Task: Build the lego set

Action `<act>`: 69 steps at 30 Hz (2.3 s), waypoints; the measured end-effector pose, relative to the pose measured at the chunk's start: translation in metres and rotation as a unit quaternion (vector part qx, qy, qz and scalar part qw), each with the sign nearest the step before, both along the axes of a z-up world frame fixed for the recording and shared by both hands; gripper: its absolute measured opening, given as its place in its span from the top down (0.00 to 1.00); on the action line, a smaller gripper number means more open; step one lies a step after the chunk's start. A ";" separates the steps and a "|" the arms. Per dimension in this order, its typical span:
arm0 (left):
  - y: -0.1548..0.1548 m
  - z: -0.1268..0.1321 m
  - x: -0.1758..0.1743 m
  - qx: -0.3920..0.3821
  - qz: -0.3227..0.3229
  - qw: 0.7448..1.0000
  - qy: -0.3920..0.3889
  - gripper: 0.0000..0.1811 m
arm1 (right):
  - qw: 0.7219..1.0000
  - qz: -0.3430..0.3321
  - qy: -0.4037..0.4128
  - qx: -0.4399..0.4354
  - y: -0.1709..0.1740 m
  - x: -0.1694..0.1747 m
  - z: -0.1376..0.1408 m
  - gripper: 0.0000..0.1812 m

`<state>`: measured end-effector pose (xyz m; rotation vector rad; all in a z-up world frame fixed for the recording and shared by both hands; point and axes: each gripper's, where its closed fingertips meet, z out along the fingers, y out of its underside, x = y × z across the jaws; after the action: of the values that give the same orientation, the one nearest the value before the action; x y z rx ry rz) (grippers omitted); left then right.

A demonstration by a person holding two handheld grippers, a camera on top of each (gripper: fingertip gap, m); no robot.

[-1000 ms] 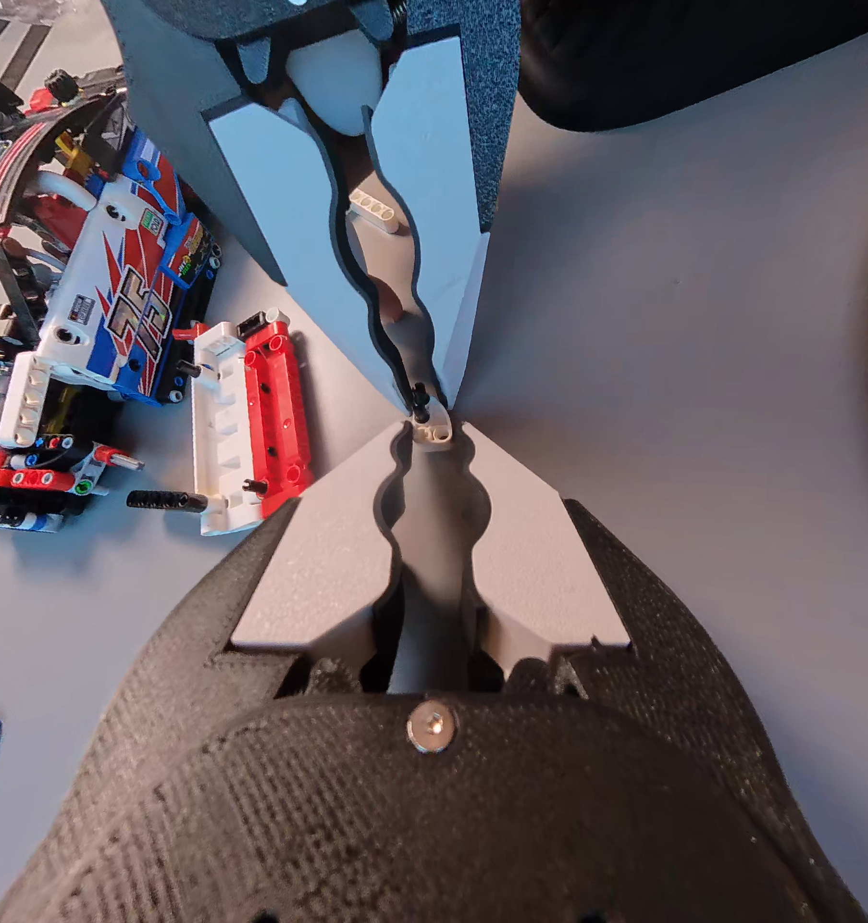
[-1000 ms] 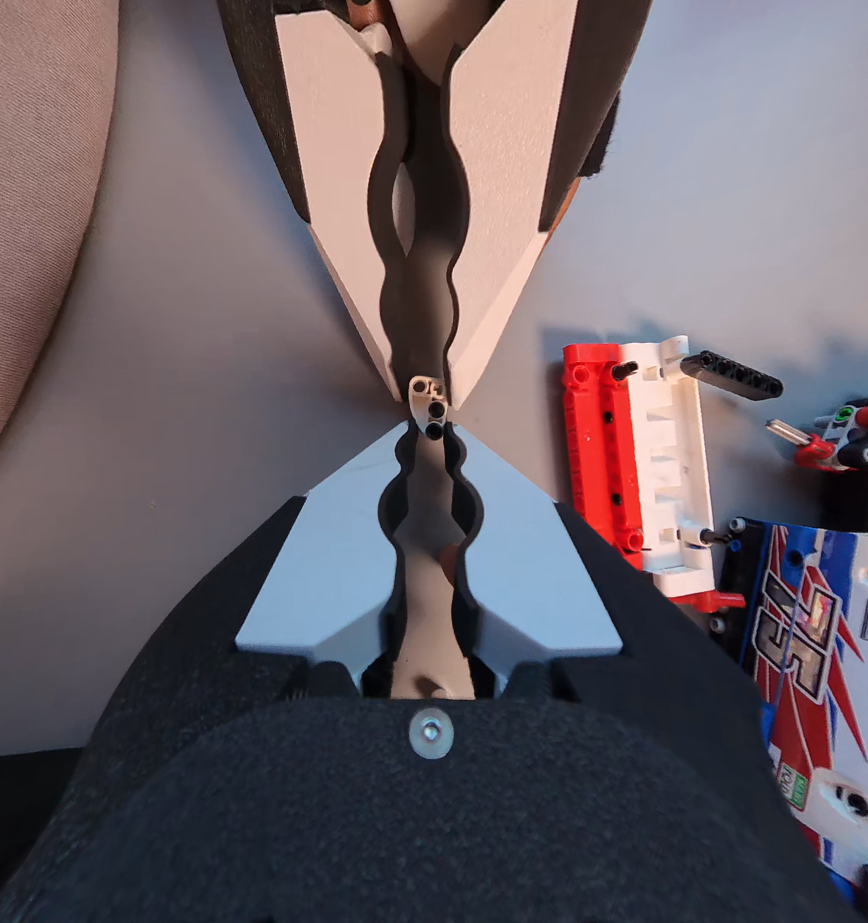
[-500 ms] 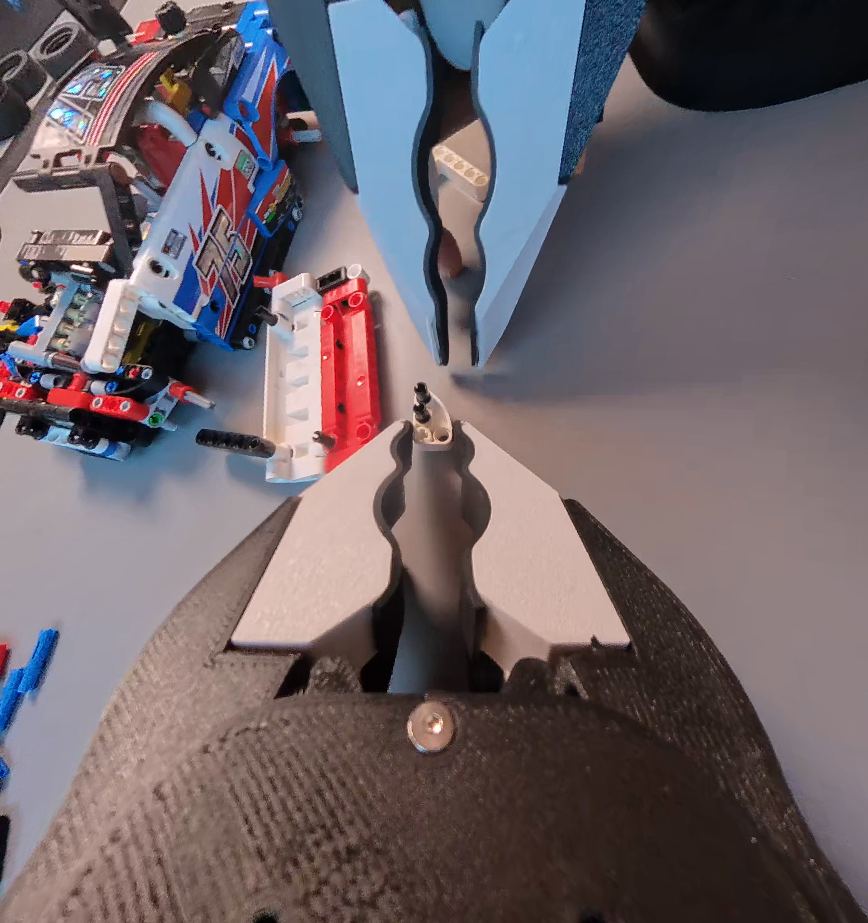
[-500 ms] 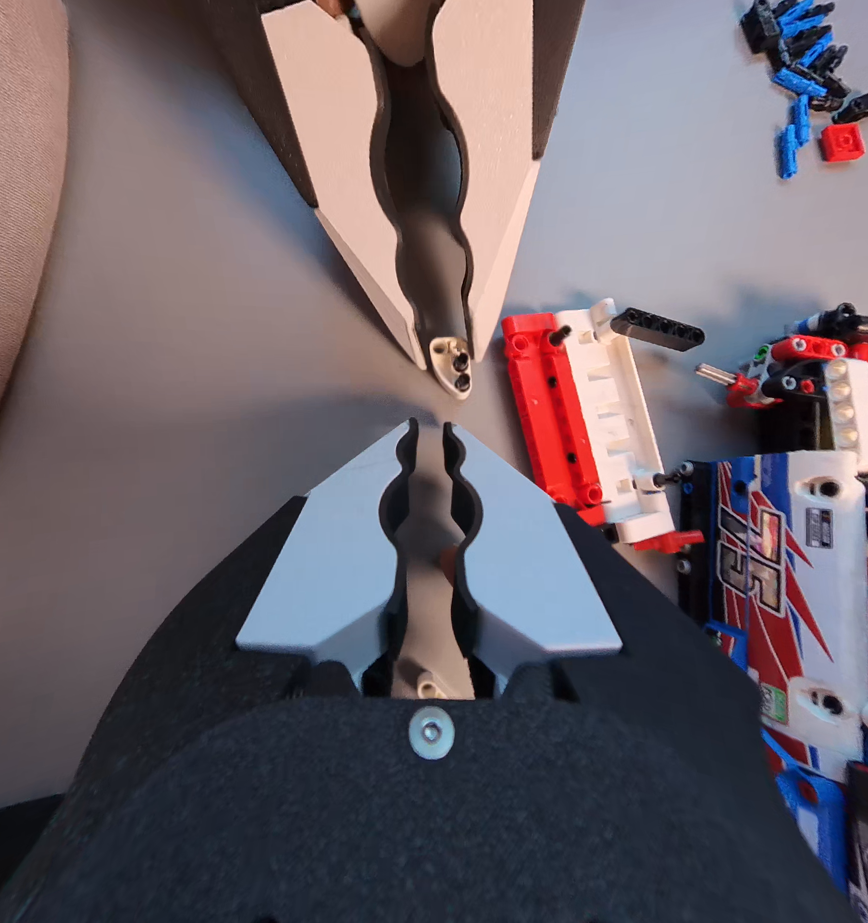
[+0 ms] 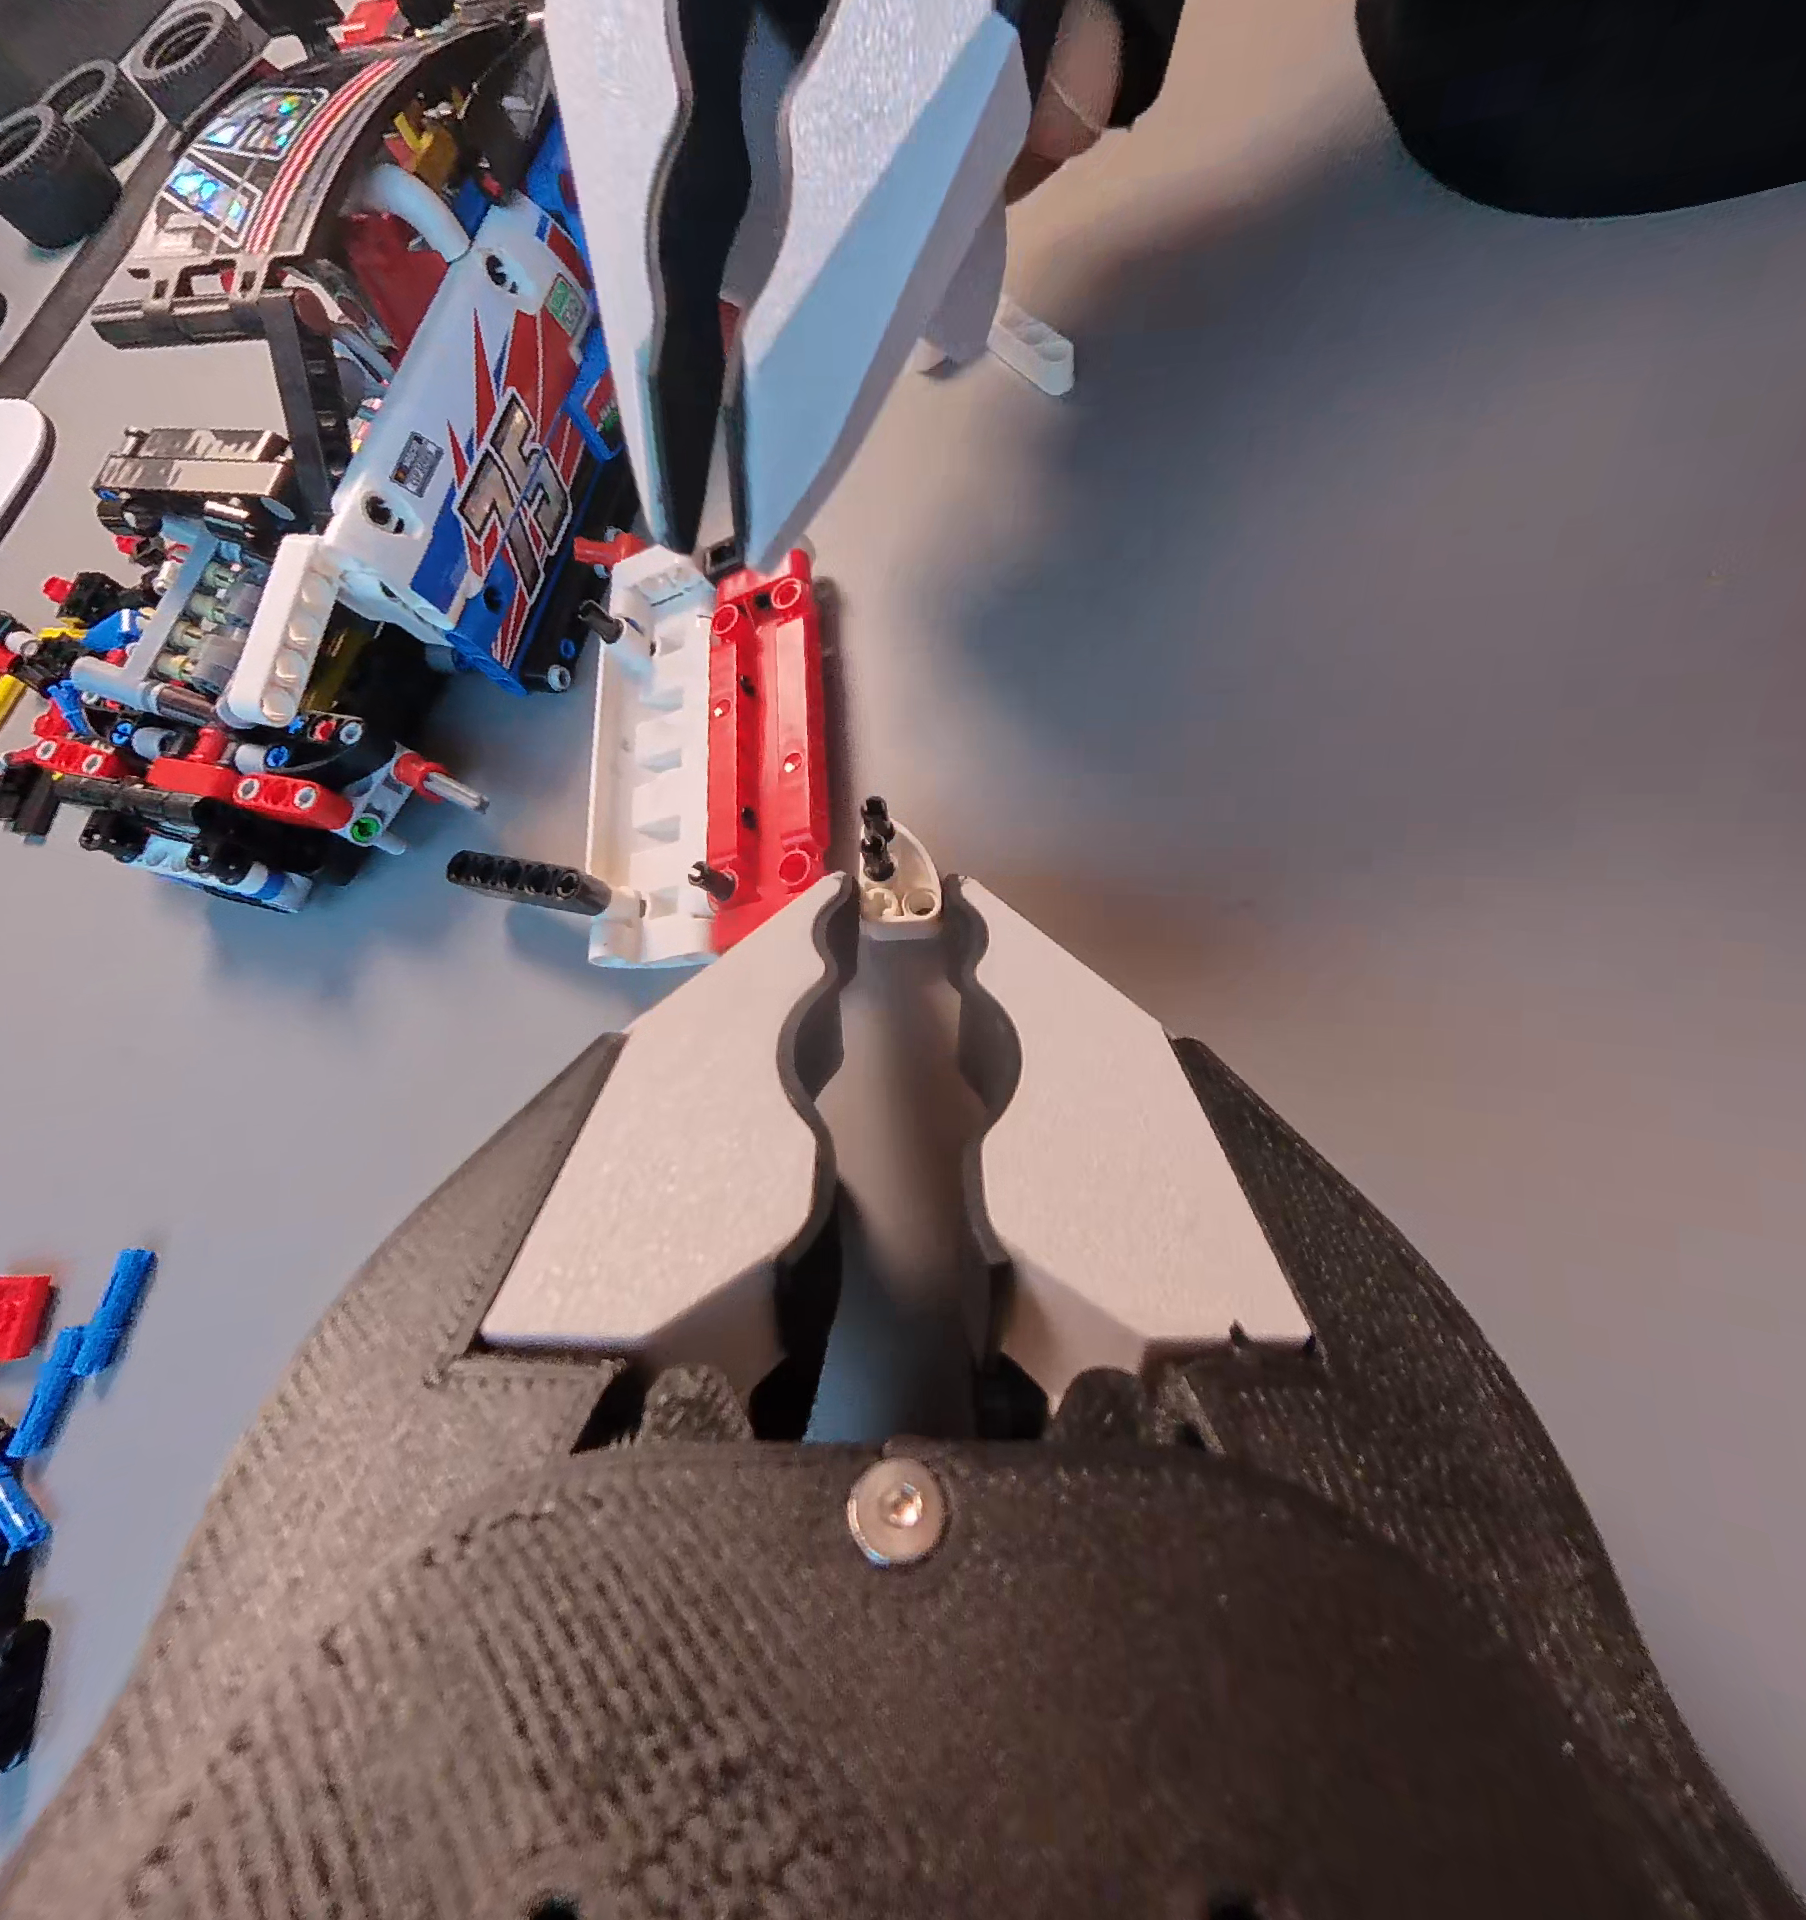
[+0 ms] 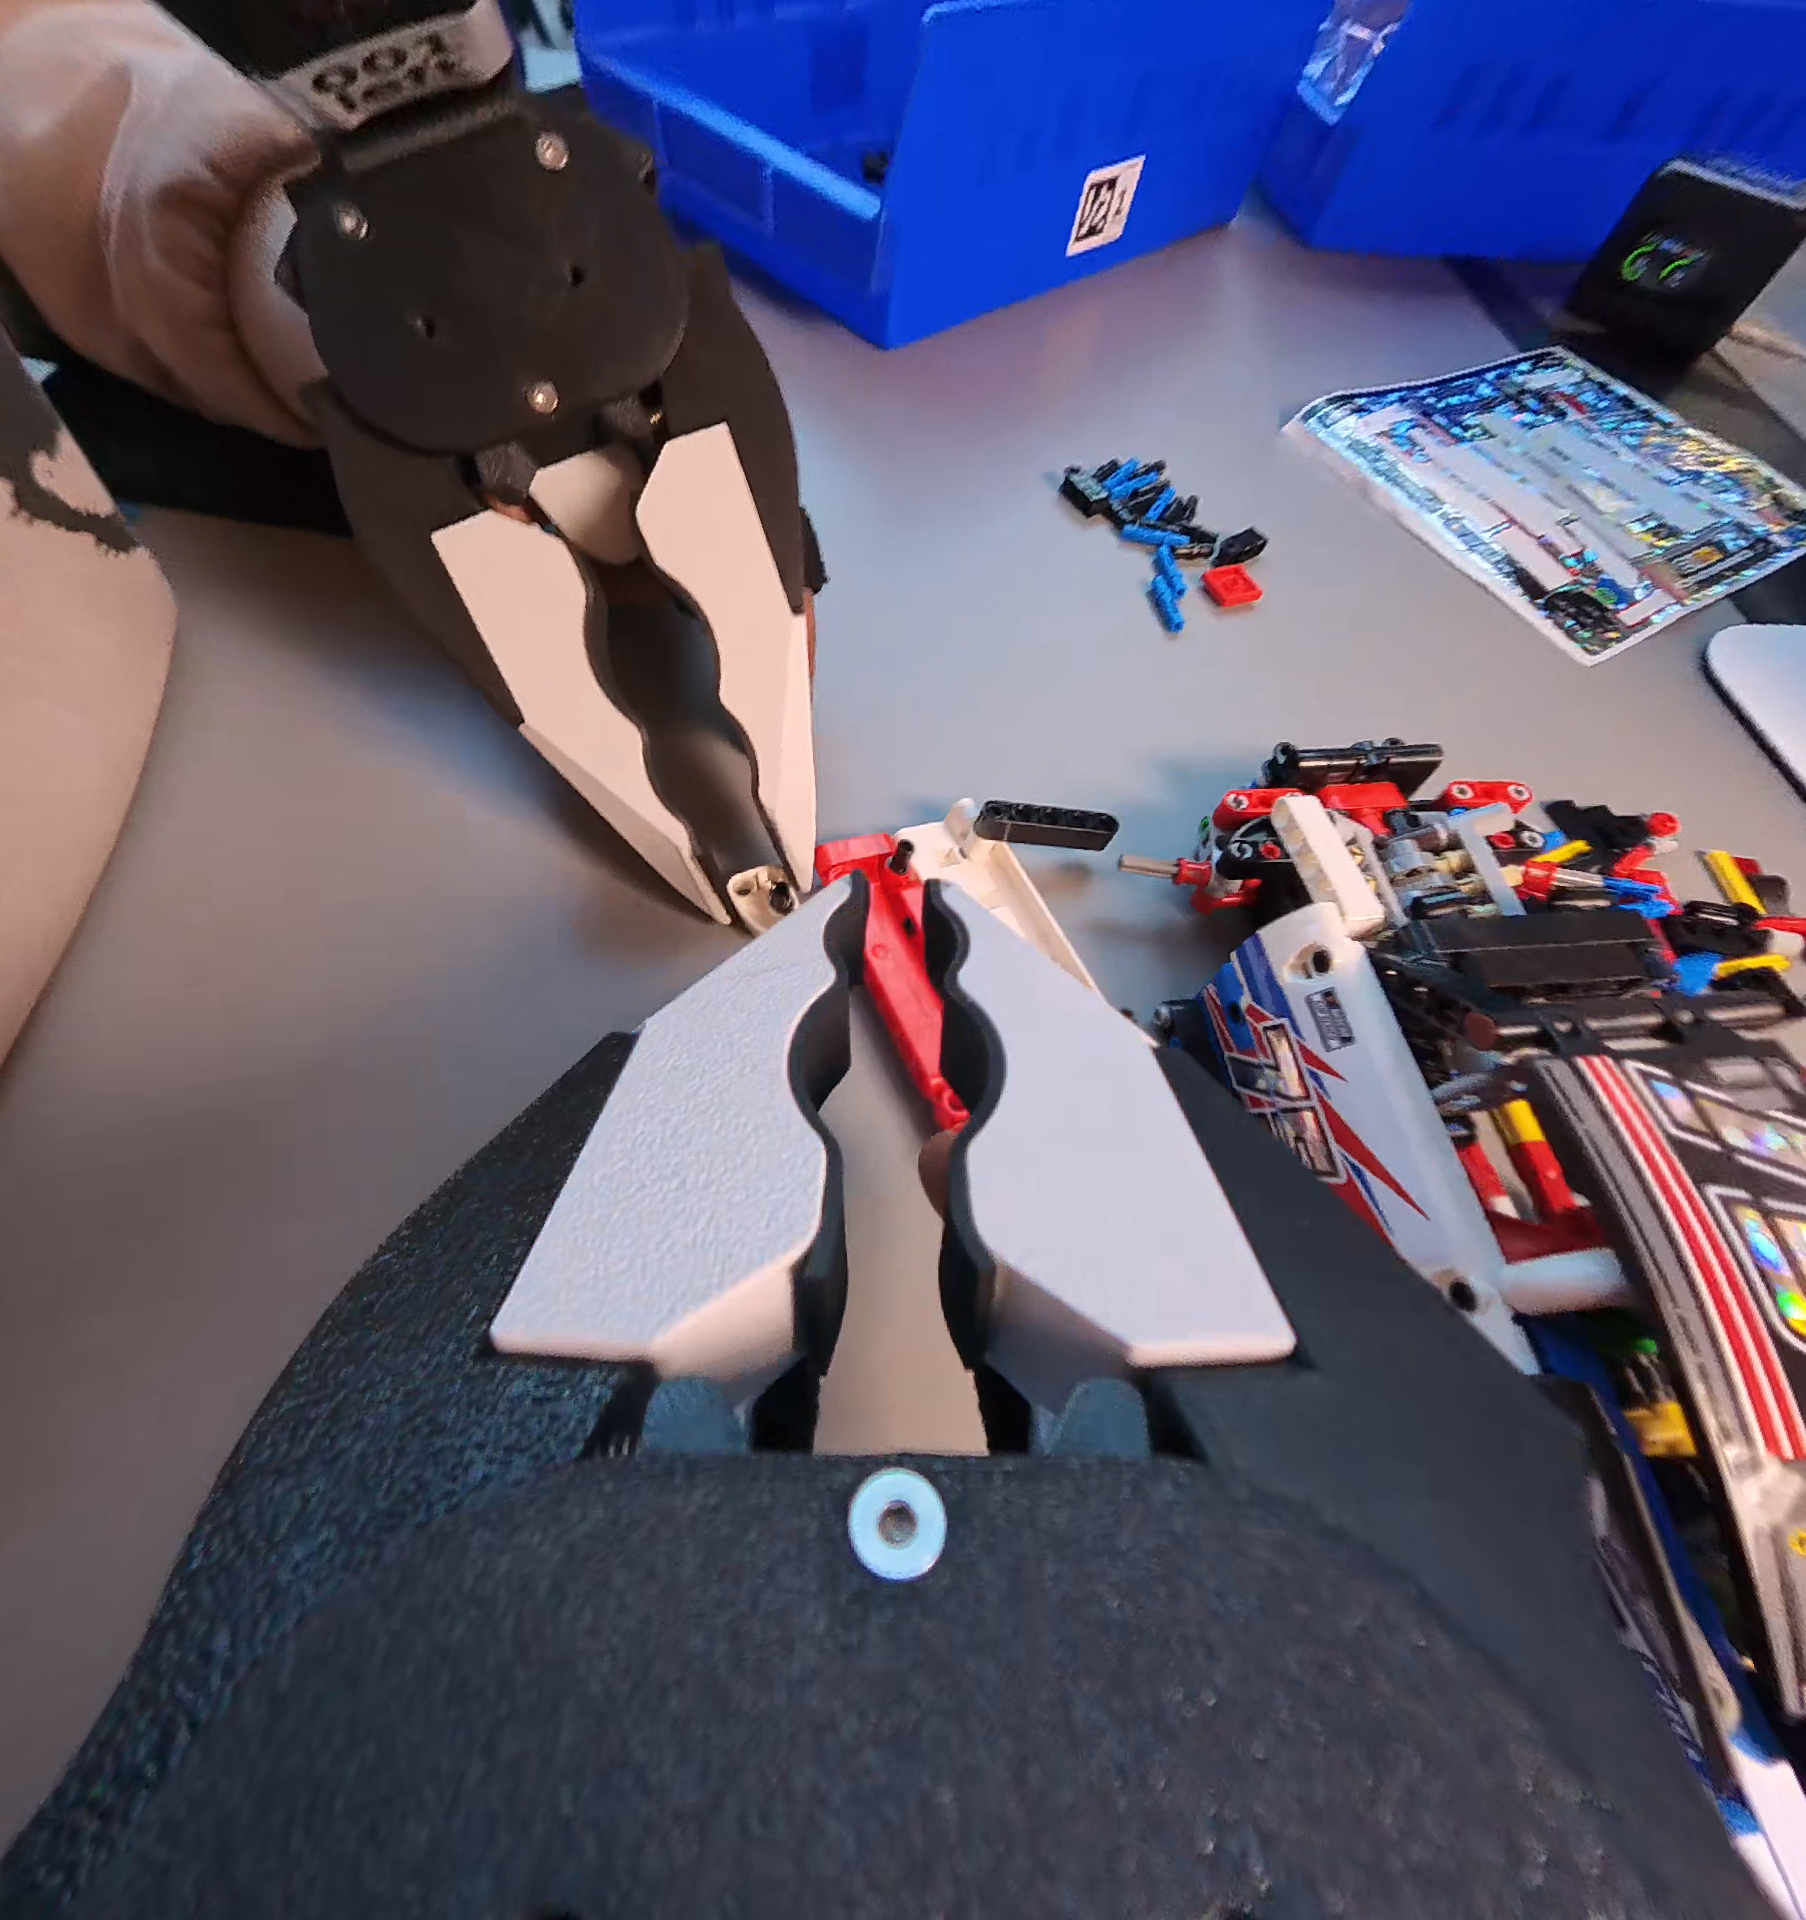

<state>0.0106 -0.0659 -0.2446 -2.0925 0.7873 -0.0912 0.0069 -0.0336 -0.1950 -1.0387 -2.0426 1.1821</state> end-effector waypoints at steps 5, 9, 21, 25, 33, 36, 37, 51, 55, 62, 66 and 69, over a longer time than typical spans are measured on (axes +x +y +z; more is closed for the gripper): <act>0.004 0.001 -0.006 0.007 0.017 1.000 0.007 0.92 | 0.998 -0.033 0.024 -0.041 0.013 -0.007 0.011 0.96; 0.004 0.001 -0.007 0.008 0.017 1.000 0.007 0.92 | 0.997 -0.035 0.041 -0.046 0.015 -0.007 0.018 0.96; 0.003 0.058 -0.011 0.084 0.008 0.984 -0.158 0.87 | 0.980 -0.114 0.150 -0.068 0.046 0.000 0.072 0.95; 0.010 0.076 -0.065 0.134 0.100 0.969 -0.179 0.88 | 0.967 -0.157 0.178 -0.091 0.071 0.010 0.087 0.88; 0.011 0.073 -0.112 0.135 0.192 0.947 -0.221 0.87 | 0.983 -0.138 0.115 0.034 0.103 0.049 0.063 0.99; 0.013 0.069 -0.105 0.128 0.181 0.950 -0.221 0.87 | 0.995 -0.065 -0.064 0.038 0.097 0.086 0.004 0.84; 0.013 0.067 -0.102 0.124 0.175 0.952 -0.219 0.87 | 0.992 -0.050 -0.107 0.030 0.095 0.095 -0.012 0.82; 0.017 0.048 -0.078 0.087 0.136 0.970 -0.182 0.88 | 0.973 -0.026 -0.205 0.106 0.056 0.089 -0.053 0.86; 0.023 0.054 -0.087 0.107 0.151 0.968 -0.169 0.89 | 0.972 -0.027 -0.207 0.112 0.049 0.085 -0.053 0.88; 0.124 0.170 -0.189 0.273 0.250 0.925 -0.081 0.94 | 0.974 -0.024 -0.200 0.101 0.048 0.080 -0.054 0.89; 0.187 0.212 -0.285 0.299 0.369 0.879 -0.042 1.00 | 0.976 -0.027 -0.189 0.104 0.048 0.081 -0.053 0.89; 0.208 0.199 -0.322 0.267 0.411 0.872 -0.002 1.00 | 0.977 -0.026 -0.187 0.102 0.049 0.081 -0.053 0.89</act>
<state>-0.3117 0.1421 -0.0455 -1.7165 -0.1388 0.5291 0.0877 0.0153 -0.2481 -1.2770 -2.3443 0.7716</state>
